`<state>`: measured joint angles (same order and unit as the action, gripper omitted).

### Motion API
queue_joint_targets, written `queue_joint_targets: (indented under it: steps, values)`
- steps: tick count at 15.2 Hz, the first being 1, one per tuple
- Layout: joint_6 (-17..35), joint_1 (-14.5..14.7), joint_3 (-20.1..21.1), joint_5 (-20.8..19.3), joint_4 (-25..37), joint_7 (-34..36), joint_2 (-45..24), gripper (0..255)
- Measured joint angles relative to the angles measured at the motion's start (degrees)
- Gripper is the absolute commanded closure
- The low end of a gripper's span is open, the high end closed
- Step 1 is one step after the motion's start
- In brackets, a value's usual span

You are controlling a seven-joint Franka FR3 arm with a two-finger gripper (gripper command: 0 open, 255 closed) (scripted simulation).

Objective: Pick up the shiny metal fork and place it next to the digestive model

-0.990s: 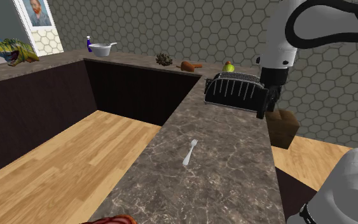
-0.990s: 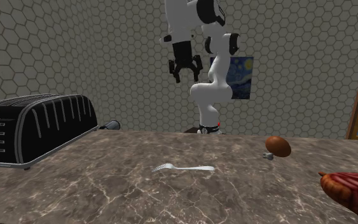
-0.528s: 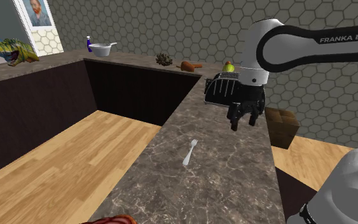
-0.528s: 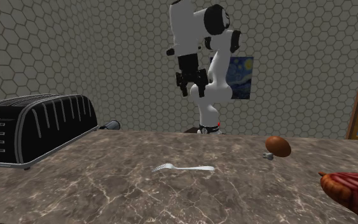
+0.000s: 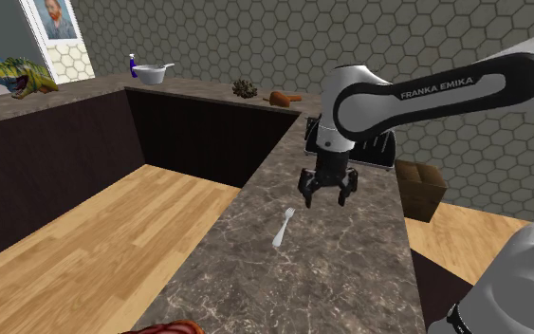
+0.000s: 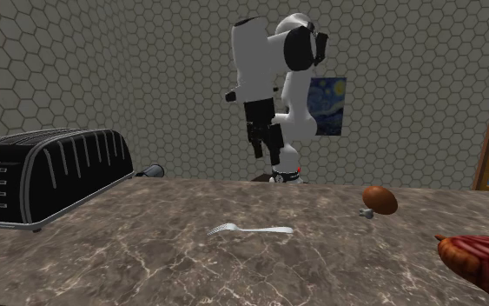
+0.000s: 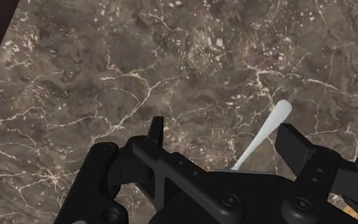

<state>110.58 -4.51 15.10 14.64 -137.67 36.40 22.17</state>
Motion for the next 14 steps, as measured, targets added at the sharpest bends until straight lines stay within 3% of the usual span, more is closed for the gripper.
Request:
queue_joint_targets:
  steps: [5, 10, 14]
  values:
    - [8.79, -1.85, 3.55, -0.87, 2.99, 12.59, -10.54, 0]
    - [15.42, -2.77, 5.29, -4.34, 8.70, 26.27, -21.87, 0]
    - [19.04, -2.60, 5.32, -5.75, 9.35, 30.07, -26.00, 0]
